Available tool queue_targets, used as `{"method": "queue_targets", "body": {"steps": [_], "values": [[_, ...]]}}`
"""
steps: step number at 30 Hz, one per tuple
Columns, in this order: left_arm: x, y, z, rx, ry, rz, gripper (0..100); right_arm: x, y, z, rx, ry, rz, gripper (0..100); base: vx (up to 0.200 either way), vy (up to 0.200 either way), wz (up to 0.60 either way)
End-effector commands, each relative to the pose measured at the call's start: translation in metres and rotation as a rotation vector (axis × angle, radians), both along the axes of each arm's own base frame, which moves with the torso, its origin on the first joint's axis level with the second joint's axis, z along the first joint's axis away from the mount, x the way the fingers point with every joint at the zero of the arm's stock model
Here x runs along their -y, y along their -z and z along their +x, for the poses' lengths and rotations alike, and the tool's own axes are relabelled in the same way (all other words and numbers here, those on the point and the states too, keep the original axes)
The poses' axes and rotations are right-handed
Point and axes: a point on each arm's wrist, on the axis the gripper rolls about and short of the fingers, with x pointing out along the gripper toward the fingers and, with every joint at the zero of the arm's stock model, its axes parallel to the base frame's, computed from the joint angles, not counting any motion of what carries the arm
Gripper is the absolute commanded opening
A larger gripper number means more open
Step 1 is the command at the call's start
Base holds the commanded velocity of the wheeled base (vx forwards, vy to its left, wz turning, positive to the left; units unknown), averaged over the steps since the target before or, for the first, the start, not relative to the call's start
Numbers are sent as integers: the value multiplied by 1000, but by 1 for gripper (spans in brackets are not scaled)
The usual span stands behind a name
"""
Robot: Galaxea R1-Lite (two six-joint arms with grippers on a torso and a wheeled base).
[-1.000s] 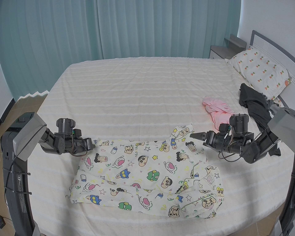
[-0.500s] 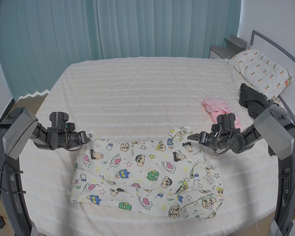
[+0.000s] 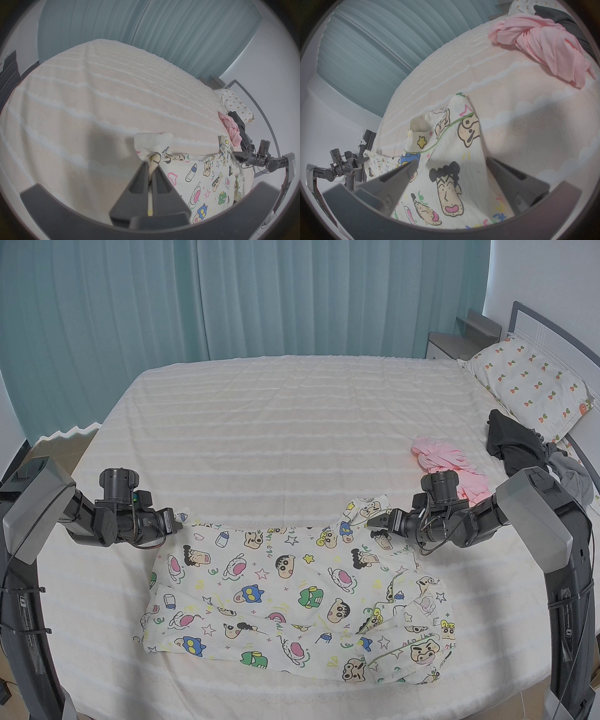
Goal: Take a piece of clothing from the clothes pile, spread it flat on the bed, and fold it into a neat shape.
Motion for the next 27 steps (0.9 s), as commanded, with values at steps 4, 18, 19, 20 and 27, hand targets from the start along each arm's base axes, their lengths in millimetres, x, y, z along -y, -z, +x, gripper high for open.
{"method": "queue_targets", "body": {"steps": [4, 18, 19, 20, 27], "values": [[0, -1, -2, -2, 0, 0, 0, -5, 13, 5, -8, -6, 9, 0, 0, 0, 0], [-1, -6, -3, 16, -24, 22, 0, 6, -3, -4, 137, 27, 85, 0, 0, 0, 0], [-1, -6, -3, 15, -27, 24, 0, 7, -5, -7, 146, 22, 98, 0, 0, 0, 0], [-1, -7, -4, 16, -30, 25, 0, 8, -6, -12, 151, 13, 110, 0, 0, 0, 0], [0, -16, -18, 30, -28, 31, 0, 10, -16, -33, 200, -21, 143, 0, 0, 0, 0]]}}
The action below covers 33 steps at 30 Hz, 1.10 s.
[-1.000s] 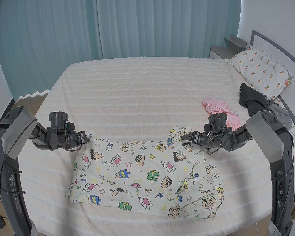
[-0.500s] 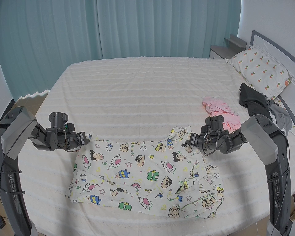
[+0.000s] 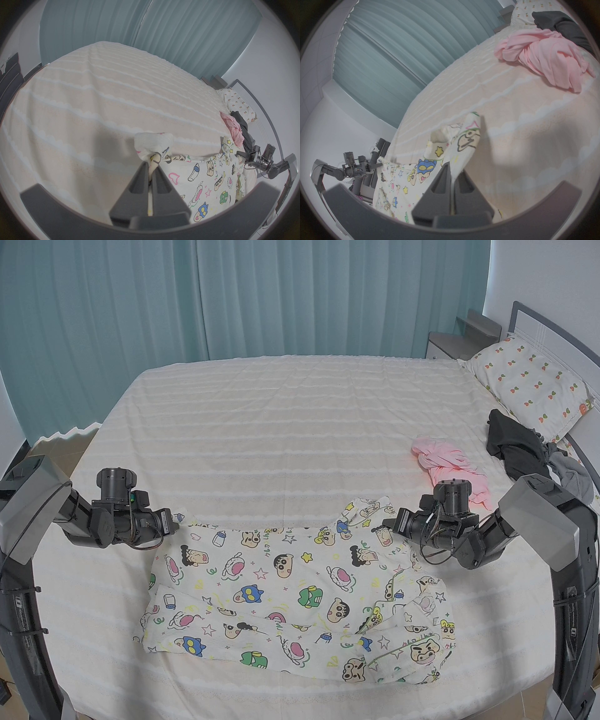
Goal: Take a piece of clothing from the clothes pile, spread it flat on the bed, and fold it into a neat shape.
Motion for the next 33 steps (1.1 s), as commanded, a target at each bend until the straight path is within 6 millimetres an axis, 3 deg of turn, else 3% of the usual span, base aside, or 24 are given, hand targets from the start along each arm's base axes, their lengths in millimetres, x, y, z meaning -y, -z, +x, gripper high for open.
{"method": "queue_targets", "body": {"steps": [1, 11, 25, 33], "values": [[0, -12, -10, 27, -2, 5, 0, 3, -18, -15, 30, -18, 23, 0, 0, 0, 0], [1, -11, -18, 111, -4, 12, 0, 6, -42, -25, 66, -56, 50, 0, 0, 0, 0], [1, -17, -40, 143, 5, 1, 0, 20, -51, -57, 79, -114, 81, 0, 0, 0, 0], [-1, -17, -62, 126, -1, 3, 0, 26, -47, -87, 70, -161, 96, 0, 0, 0, 0]]}}
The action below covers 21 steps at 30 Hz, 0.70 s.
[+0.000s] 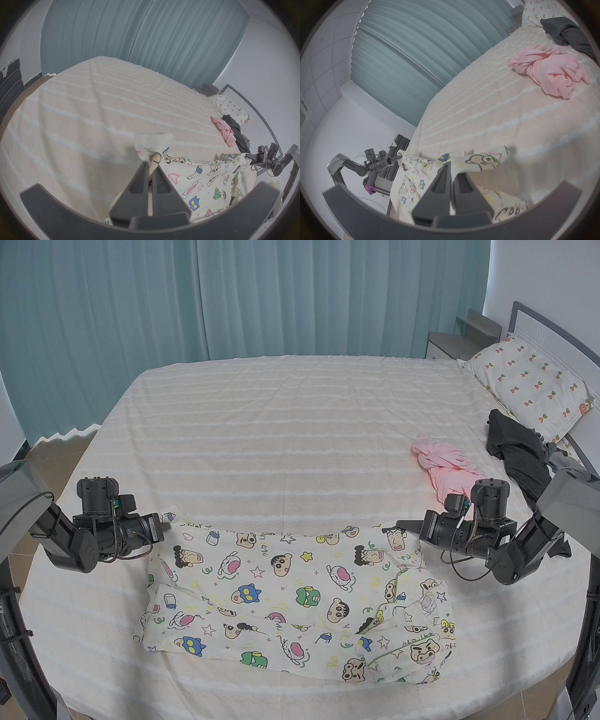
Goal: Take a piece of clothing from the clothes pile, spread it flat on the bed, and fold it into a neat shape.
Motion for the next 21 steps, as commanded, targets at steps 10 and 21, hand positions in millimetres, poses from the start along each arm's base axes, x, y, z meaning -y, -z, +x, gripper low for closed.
{"method": "queue_targets", "body": {"steps": [10, 21], "values": [[-3, 11, -36, -10, -11, 3, 0, 8, 13, -47, -39, -57, 2, 0, 0, 0, 0], [-2, 32, -65, -54, 81, 58, 0, 12, 27, -81, -115, -125, -39, 0, 0, 0, 0]]}}
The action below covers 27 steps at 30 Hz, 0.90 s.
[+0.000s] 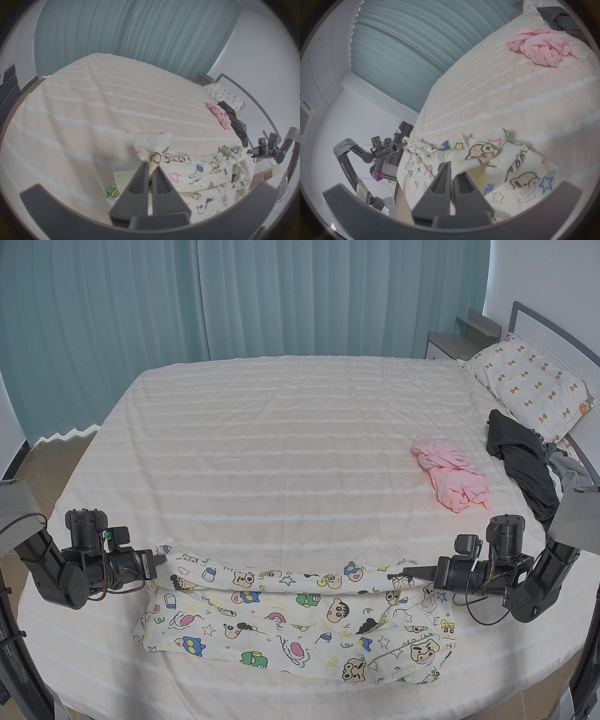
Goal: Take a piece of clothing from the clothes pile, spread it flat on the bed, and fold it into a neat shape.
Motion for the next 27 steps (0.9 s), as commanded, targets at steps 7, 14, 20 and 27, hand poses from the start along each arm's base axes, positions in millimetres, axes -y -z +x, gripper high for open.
{"method": "queue_targets", "body": {"steps": [7, 14, 20, 27], "values": [[-1, 19, -24, -56, 24, 30, 0, 6, 26, -34, -86, -49, -95, 0, 0, 0, 0], [0, 34, -33, -119, 36, 30, 0, 9, 37, -43, -112, -66, -139, 0, 0, 0, 0], [1, 49, -41, -149, 45, 32, 0, 11, 46, -43, -146, -57, -146, 0, 0, 0, 0], [1, 65, -47, -143, 45, 33, 0, 16, 55, -47, -194, -44, -155, 0, 0, 0, 0]]}}
